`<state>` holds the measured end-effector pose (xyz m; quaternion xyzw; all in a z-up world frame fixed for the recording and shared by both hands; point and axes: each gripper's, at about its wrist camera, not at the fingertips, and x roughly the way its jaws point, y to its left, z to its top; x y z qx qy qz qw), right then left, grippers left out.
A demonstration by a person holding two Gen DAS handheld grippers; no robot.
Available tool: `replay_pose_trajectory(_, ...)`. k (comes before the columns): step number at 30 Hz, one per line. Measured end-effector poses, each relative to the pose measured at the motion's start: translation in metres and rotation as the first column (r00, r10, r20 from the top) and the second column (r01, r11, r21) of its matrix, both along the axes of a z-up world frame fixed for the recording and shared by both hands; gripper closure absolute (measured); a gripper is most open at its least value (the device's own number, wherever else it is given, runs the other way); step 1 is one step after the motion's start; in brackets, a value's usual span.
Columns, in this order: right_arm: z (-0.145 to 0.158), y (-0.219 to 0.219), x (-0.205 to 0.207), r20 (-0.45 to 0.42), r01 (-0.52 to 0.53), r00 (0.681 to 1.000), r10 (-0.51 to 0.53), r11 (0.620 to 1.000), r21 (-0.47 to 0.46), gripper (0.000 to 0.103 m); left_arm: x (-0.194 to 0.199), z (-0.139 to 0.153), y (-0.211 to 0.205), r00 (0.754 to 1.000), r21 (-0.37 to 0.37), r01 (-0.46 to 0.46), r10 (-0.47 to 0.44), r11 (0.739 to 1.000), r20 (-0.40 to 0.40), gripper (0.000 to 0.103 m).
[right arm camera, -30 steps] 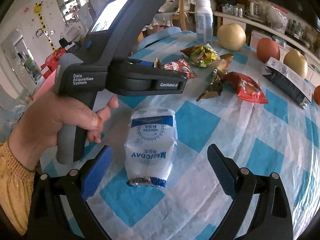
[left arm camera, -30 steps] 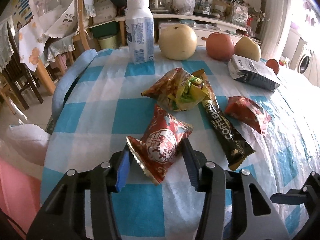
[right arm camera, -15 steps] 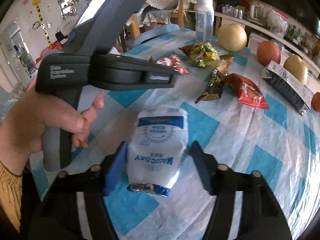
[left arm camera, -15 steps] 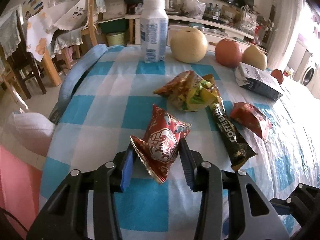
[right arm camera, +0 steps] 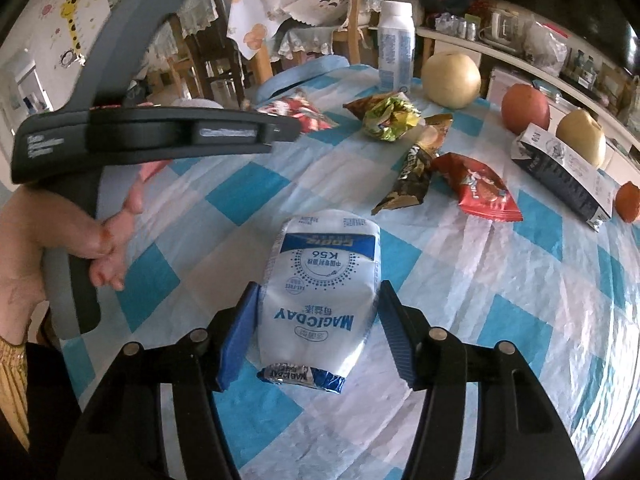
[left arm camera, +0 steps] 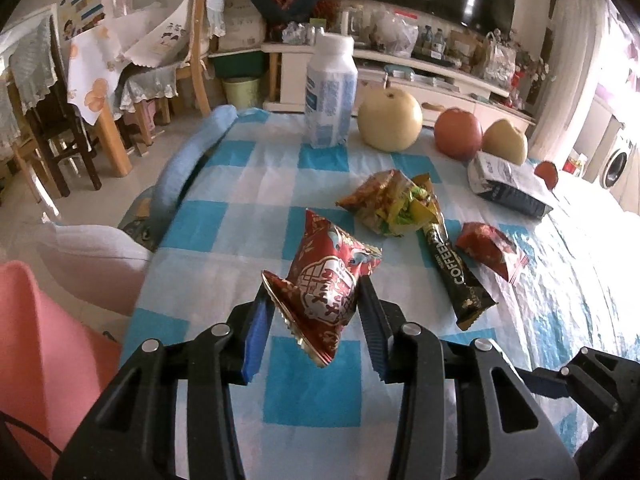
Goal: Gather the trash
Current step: 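Lift both held items and carry them over the pink bucket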
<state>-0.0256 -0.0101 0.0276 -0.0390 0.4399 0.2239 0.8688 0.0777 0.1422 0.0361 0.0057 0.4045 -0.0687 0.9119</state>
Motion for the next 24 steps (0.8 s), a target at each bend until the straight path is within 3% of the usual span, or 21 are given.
replay_pose_trajectory(24, 0.025, 0.002, -0.008, 0.076, 0.065, 0.995, -0.067, 0.997, 0.029, 0.043, -0.041, 0.039, 0.035, 0.993, -0.028, -0.029, 0.032, 0.999, 0.114, 0.061)
